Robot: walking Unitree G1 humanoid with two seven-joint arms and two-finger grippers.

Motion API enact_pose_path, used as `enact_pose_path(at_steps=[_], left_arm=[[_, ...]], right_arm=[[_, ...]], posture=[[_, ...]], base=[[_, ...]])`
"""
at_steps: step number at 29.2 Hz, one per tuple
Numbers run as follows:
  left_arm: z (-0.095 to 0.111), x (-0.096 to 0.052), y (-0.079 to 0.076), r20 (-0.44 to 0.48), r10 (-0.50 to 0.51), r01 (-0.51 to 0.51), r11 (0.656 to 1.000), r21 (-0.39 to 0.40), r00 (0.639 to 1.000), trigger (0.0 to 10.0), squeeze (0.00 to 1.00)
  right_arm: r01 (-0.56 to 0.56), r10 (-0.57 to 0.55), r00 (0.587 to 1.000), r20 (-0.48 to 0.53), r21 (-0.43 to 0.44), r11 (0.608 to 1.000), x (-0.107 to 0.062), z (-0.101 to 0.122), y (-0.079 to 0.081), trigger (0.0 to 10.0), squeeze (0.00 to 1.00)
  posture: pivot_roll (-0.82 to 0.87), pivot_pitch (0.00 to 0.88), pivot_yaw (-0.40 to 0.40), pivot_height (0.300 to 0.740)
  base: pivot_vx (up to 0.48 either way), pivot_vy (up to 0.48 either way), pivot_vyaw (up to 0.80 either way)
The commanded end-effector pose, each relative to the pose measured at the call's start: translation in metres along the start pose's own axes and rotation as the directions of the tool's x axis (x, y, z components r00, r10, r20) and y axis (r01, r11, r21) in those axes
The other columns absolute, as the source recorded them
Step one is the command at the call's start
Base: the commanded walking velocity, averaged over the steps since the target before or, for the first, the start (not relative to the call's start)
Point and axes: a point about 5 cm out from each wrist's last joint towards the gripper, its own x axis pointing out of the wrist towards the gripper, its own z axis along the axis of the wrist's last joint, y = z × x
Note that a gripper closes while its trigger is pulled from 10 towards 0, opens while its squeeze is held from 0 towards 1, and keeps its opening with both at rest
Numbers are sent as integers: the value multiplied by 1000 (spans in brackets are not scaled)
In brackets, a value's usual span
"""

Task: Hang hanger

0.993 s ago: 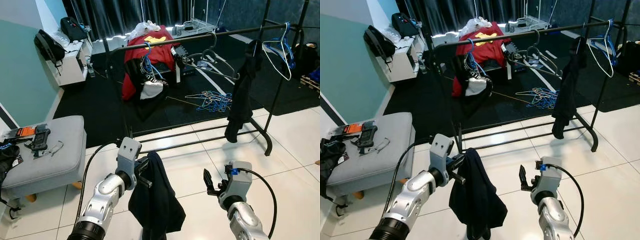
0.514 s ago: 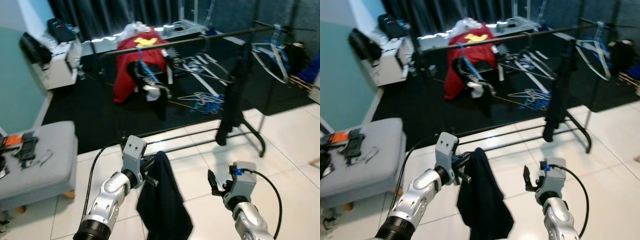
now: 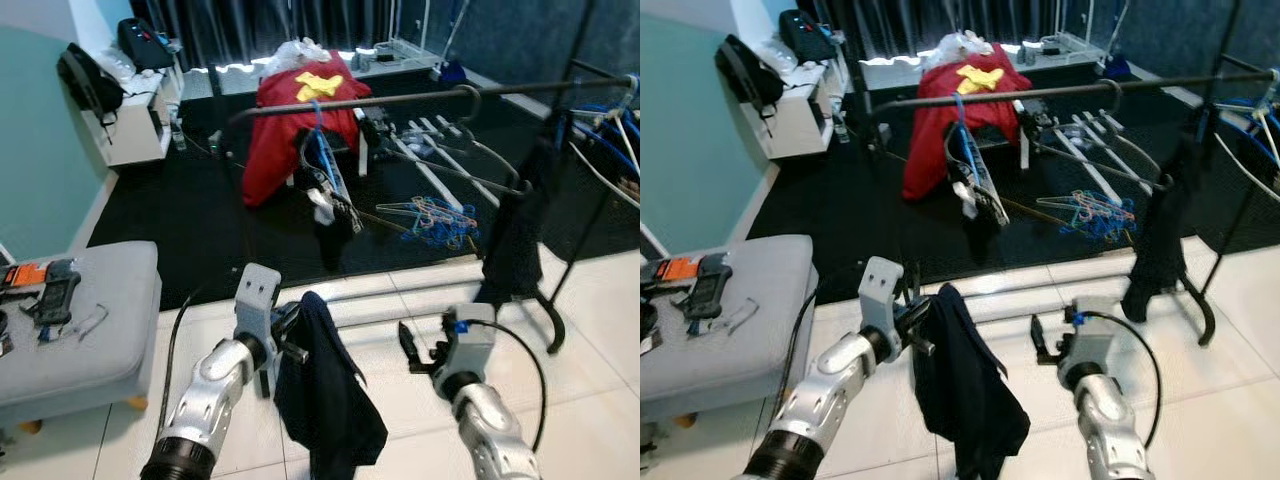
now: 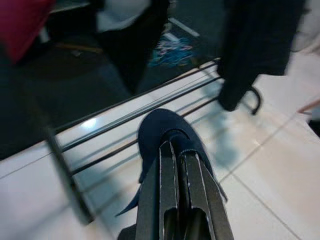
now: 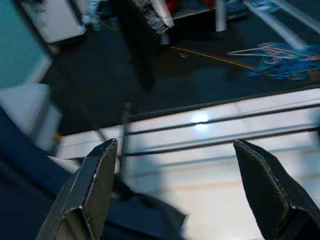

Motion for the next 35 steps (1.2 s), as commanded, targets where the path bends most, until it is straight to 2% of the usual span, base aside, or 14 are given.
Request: enact_pose_path(at_steps=[1, 12, 16, 19, 20, 22, 27, 35], left_arm=[[1, 1, 1, 6, 14, -14, 1000, -9, 1000, 10000, 0], [-3, -1, 6, -9, 37, -38, 999, -16, 999, 10000, 0], [-3, -5, 10, 4, 82, -82, 996, -21, 997, 10000, 0], [-3, -10, 14, 9, 105, -105, 994, -21, 994, 10000, 0], [-3, -12, 17, 12, 123, -123, 992, -23, 992, 10000, 0], [-3, -12, 17, 12, 123, -123, 992, -23, 992, 10000, 0], [-3, -23, 32, 22, 216, -215, 975, -54, 976, 10000, 0], [-1, -24, 33, 20, 249, -247, 966, -80, 968, 10000, 0]], right_arm=[[7, -7, 1000, -20, -12, 1000, -2, -4, -5, 10000, 0], [-78, 76, 996, -52, -42, 996, 2, -8, 6, 10000, 0], [-146, 141, 986, -93, -56, 988, 7, -12, 16, 10000, 0], [-178, 171, 979, -108, -61, 982, 10, -14, 22, 10000, 0], [-196, 188, 976, -114, -61, 979, 12, -14, 26, 10000, 0], [-196, 188, 976, -114, -61, 979, 12, -14, 26, 10000, 0], [-270, 262, 957, -128, -51, 962, 20, -14, 43, 10000, 0], [-294, 285, 951, -116, -63, 954, 24, -10, 46, 10000, 0]], posture=[[-79, 27, 79, 740], [-79, 31, 68, 740], [-41, 30, 1, 740], [-41, 30, 1, 740], [-22, 31, -22, 740], [-22, 31, -22, 740], [10, 35, -62, 740], [1, 40, -56, 740]], base=[[371, 0, 0], [366, 0, 0], [356, 0, 0], [352, 0, 0], [311, 0, 0], [311, 0, 0], [0, 0, 0], [0, -38, 0]])
